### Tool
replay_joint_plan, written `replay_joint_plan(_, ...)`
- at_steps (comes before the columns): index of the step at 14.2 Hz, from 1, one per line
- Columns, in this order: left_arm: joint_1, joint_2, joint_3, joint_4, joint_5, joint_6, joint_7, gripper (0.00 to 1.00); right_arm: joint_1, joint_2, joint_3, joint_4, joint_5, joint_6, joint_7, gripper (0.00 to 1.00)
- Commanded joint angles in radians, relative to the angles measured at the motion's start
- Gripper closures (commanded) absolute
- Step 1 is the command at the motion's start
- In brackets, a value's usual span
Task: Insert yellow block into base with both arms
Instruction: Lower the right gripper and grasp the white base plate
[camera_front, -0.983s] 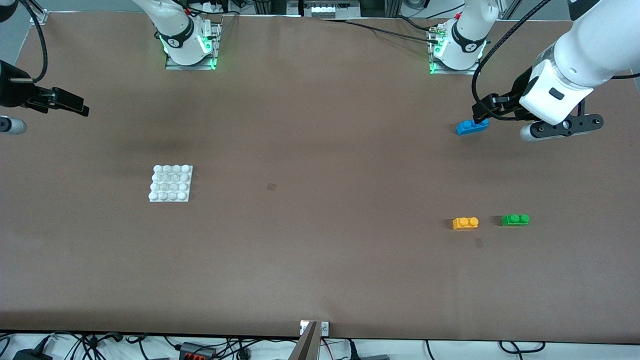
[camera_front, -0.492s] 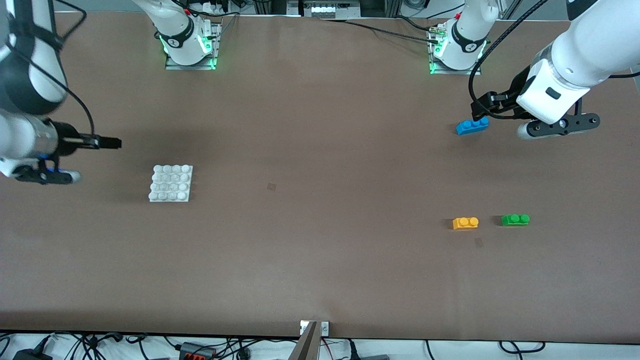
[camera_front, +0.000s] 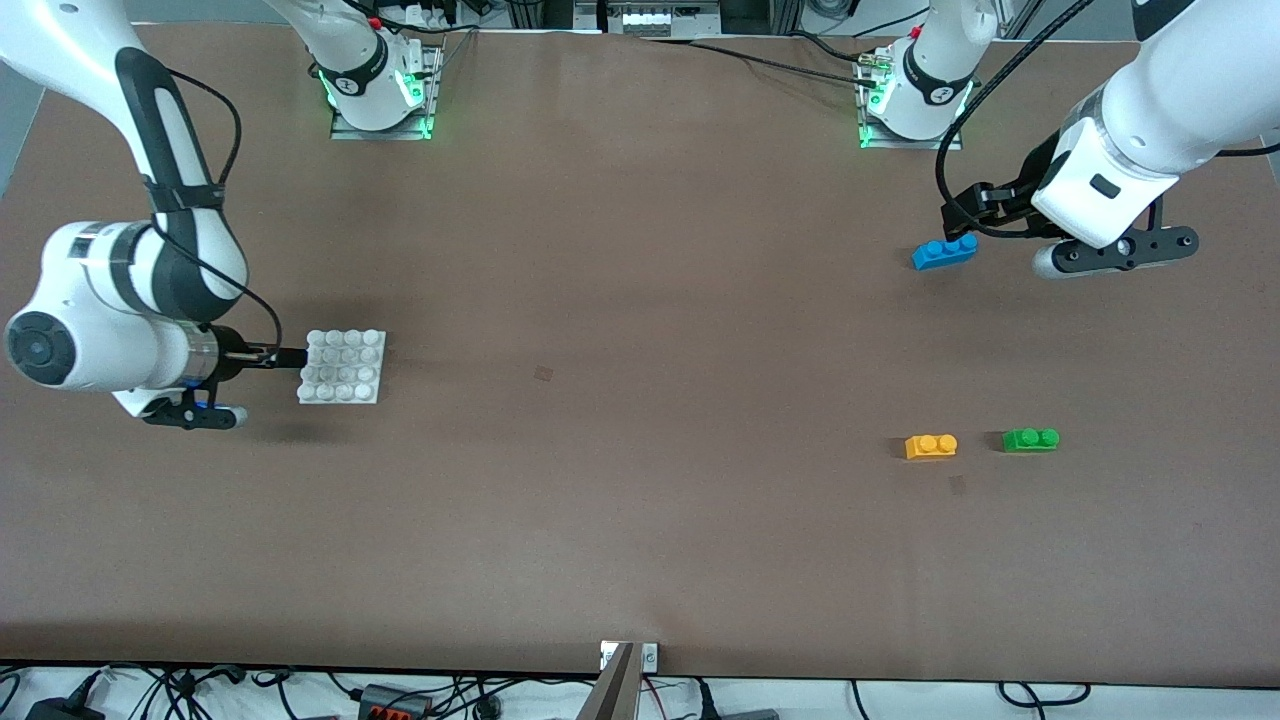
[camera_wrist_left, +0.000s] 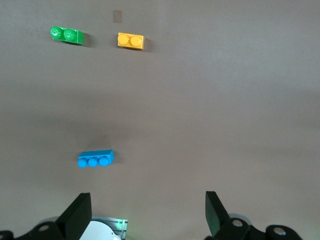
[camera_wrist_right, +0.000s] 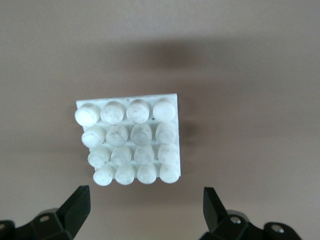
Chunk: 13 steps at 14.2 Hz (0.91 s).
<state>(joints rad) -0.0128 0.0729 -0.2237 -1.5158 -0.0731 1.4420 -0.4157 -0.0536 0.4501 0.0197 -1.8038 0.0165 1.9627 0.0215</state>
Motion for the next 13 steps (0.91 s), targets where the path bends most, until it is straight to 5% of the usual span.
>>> replay_joint_plan(1,-0.006,-0.005,0.004,0.000,-0.019,-0.009,0.020,0.00,0.003,-0.031,0.005,-0.113,0.014,0.109,-0.008,0.00)
replay_joint_plan(6,-0.001,-0.004,0.004,0.008,-0.020,-0.009,0.020,0.00,-0.011,0.030,0.005,-0.167,0.017,0.214,-0.092,0.00)
replay_joint_plan(9,-0.006,0.005,0.004,0.022,-0.020,-0.011,0.021,0.00,-0.025,0.044,0.005,-0.167,0.017,0.208,-0.106,0.25)
replay_joint_plan(13,0.002,0.008,0.003,0.022,-0.022,-0.011,0.021,0.00,-0.034,0.081,0.005,-0.160,0.055,0.229,-0.109,0.31)
